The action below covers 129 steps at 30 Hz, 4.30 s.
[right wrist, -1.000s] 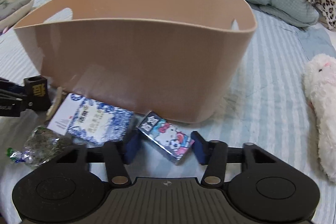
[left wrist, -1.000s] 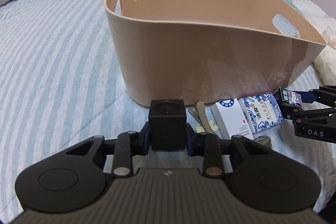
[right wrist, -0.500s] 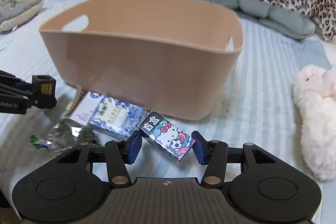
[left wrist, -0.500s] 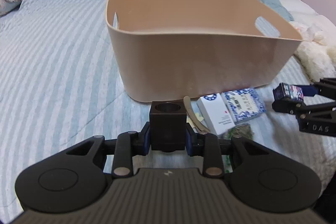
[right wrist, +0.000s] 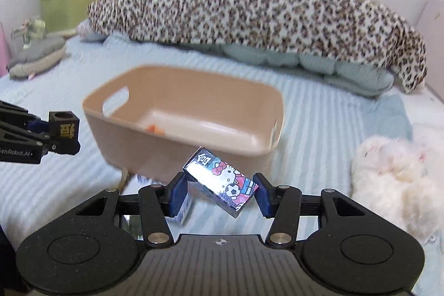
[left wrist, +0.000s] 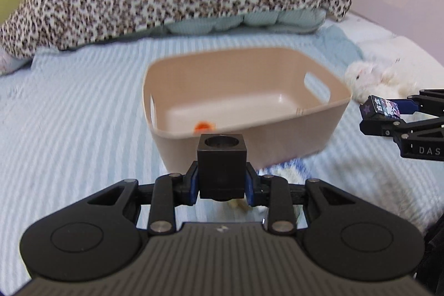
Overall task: Organize objects
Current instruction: 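Lift both boxes over the basket and open both tools to release them, then grasp the hair clip with the left tool while the right tool grasps the green tea bag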
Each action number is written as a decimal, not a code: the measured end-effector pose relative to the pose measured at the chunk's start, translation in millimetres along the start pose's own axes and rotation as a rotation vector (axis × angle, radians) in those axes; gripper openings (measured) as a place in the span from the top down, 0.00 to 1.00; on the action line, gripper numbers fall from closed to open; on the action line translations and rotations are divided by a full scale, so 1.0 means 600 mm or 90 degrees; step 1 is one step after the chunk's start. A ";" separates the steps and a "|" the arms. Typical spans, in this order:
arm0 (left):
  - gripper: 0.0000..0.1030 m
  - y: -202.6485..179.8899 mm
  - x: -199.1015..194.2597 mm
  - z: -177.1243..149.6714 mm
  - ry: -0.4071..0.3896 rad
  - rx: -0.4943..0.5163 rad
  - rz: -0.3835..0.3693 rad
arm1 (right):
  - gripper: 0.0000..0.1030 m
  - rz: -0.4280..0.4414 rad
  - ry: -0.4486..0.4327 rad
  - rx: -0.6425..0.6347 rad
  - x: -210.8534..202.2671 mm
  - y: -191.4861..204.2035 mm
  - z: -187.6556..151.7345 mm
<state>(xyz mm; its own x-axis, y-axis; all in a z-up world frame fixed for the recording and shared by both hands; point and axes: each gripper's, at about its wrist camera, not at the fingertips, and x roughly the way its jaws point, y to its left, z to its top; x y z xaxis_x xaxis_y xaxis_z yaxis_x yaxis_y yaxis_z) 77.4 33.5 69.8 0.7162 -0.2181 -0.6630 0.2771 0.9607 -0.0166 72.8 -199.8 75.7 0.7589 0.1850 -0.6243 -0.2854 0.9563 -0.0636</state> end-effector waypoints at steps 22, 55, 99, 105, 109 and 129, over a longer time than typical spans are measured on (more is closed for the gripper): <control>0.68 -0.005 0.137 0.165 -0.029 -0.002 0.035 | 0.53 -0.039 -0.077 0.025 0.107 -0.032 0.156; 0.18 0.004 0.092 0.128 0.001 0.014 0.093 | 0.03 -0.056 -0.033 -0.012 0.082 -0.011 0.098; 0.17 0.061 0.127 -0.072 0.142 -0.038 0.086 | 0.00 0.075 0.149 0.004 0.150 0.108 -0.073; 0.17 0.065 0.138 -0.072 0.151 -0.042 0.085 | 0.00 0.053 0.181 -0.039 0.190 0.149 -0.085; 0.17 0.060 0.145 -0.071 0.157 -0.046 0.069 | 0.01 0.041 0.187 -0.027 0.190 0.135 -0.087; 0.17 0.007 0.215 -0.052 0.157 -0.065 0.058 | 0.08 0.050 0.217 0.074 0.172 0.029 -0.127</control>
<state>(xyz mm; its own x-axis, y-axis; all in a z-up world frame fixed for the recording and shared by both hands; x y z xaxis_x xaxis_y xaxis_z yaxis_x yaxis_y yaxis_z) 151.0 14.6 -38.9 0.5546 -0.0939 -0.8268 0.1444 0.9894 -0.0155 101.5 -181.6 -49.4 0.4926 0.1914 -0.8489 -0.2519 0.9651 0.0714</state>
